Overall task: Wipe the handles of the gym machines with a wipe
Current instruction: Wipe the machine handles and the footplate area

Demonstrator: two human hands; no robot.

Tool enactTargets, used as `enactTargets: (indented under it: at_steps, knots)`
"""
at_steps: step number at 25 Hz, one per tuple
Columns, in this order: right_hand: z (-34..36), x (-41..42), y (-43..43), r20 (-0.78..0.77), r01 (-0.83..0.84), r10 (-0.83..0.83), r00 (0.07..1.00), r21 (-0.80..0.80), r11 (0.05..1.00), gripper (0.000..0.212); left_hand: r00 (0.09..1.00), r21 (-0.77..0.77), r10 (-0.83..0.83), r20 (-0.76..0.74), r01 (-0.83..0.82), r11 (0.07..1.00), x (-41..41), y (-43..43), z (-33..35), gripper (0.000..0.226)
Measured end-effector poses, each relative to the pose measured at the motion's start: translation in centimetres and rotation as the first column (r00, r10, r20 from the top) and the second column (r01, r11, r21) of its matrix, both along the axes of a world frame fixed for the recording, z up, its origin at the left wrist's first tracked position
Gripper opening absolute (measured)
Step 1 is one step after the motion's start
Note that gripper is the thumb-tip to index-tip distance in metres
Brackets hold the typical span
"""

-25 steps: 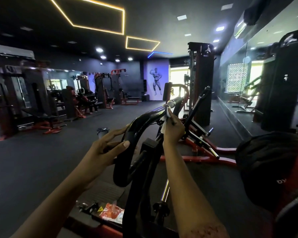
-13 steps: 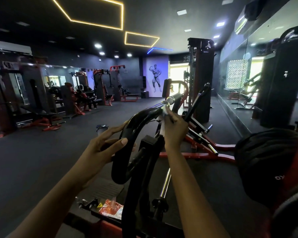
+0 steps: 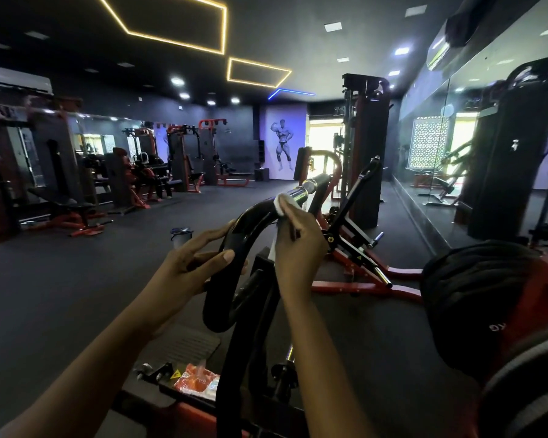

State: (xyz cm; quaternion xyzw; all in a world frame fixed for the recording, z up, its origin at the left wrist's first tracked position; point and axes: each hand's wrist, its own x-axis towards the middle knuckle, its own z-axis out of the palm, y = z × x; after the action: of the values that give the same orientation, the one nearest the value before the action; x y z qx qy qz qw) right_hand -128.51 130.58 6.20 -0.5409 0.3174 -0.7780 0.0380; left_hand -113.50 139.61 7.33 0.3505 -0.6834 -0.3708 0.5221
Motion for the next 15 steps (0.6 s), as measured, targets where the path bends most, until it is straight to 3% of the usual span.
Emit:
enactTargets:
  at_steps: [4,6,9,12,15]
  knots:
    - [0.7,-1.7,-2.1,0.351,-0.198,0.108,0.930,0.232,0.952,0.041,1.000,0.004,-0.024,-0.017,0.025,1.000,0.0,0.1,0.0,0.048]
    - [1.8,-1.6,-2.1,0.248,-0.142,0.077,0.966,0.255,0.957,0.037,1.000,0.004,-0.014,-0.023,0.014,1.000,-0.1,0.1,0.1,0.045]
    - [1.7,0.8,2.2,0.086,-0.054,0.046,0.995,0.087,0.995,0.032,1.000,-0.025,-0.012,-0.013,0.011,1.000,-0.2,0.0,0.1,0.048]
    - [-0.9,2.9,6.4,0.066,-0.015,0.019,0.998,-0.059,0.998,0.032,1.000,-0.065,-0.022,-0.014,0.021,0.998,-0.3,-0.1,-0.2,0.051]
    - [-5.0,5.2,8.2,0.017,0.001,0.001,1.000,-0.101,0.995,0.033,0.999,-0.131,-0.033,-0.017,0.030,0.991,0.0,0.0,-1.3,0.050]
